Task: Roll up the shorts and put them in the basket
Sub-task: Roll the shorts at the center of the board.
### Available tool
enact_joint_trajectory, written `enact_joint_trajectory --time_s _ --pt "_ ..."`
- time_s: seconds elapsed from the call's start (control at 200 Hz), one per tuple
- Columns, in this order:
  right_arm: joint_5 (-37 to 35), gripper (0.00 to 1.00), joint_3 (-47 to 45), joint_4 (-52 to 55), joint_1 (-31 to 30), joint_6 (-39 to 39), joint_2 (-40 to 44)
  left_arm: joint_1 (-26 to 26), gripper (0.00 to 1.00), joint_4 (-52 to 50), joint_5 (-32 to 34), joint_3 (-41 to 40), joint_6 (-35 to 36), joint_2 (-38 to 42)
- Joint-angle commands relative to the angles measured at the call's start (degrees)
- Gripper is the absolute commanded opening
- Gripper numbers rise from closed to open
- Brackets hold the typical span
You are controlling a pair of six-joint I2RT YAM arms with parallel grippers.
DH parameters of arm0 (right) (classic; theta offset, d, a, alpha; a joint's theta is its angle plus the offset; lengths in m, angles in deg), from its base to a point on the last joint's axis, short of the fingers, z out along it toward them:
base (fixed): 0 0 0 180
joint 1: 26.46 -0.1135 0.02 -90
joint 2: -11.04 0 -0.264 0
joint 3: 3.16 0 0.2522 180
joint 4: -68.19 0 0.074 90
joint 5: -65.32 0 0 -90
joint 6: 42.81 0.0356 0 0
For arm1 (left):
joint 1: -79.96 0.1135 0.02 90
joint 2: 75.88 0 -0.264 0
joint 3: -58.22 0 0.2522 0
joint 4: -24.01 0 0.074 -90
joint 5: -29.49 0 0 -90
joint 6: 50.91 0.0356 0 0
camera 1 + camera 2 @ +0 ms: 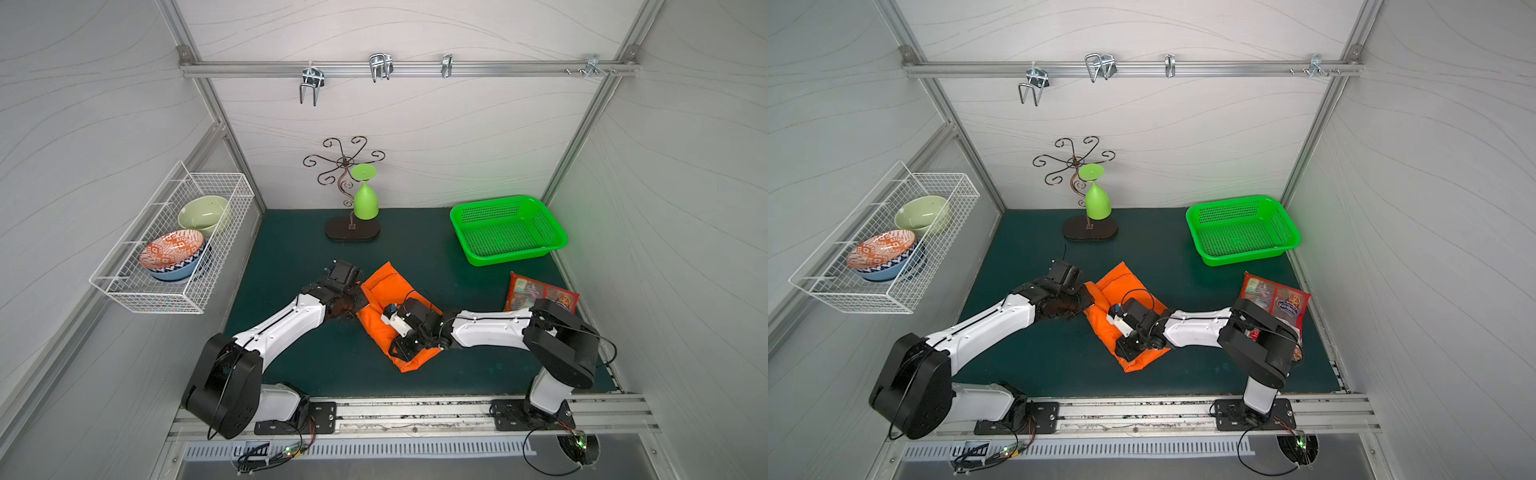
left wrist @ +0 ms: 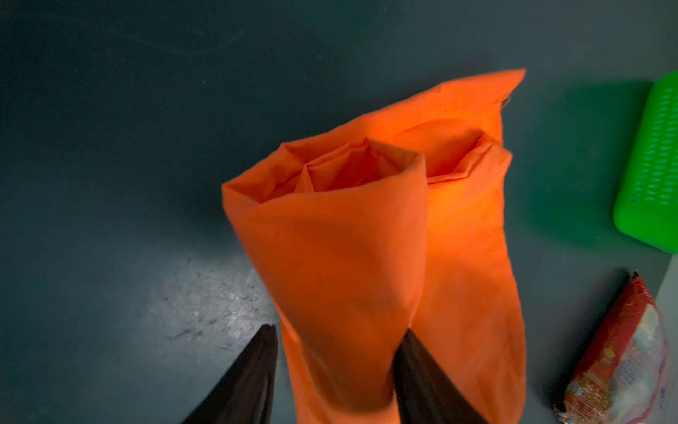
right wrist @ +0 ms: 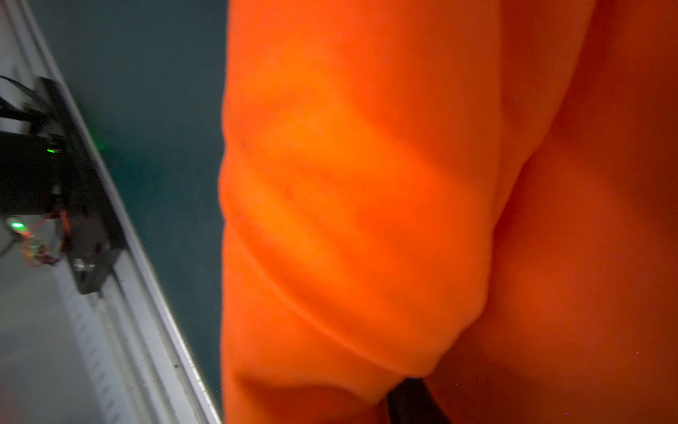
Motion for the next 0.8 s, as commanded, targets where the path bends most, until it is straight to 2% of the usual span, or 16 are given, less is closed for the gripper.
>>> enact_joint_trajectory --time_s 0.0,0.125,0.235,0.365,0.675,0.795 --pt "16.41 0.3 -3.58 -10.13 3.89 9.34 -1.8 0.21 0.57 0.37 0.33 -0.15 2.09 3.94" --pt "23.5 0.31 -6.16 -18.93 8.59 17.75 -5.45 0.21 0.6 5.44 -0.59 -6.43 1.88 9.05" --pt "28.63 0.32 -7.05 -24.56 11.98 24.4 -10.28 -0.08 0.65 15.3 -2.93 -13.95 -0.28 13.36" --pt "32.39 0.34 -8.15 -31.83 14.29 30.29 -14.97 -1.21 0.66 24.35 -2.96 -18.62 -1.21 14.06" --pt "32.14 0.36 -7.36 -29.06 14.42 28.13 -14.91 -5.15 0.7 45.92 6.02 -24.62 -2.45 7.15" --pt "32.48 0.37 -6.98 -28.72 14.41 27.8 -14.72 -6.99 0.7 49.5 9.34 -24.55 -0.41 3.17"
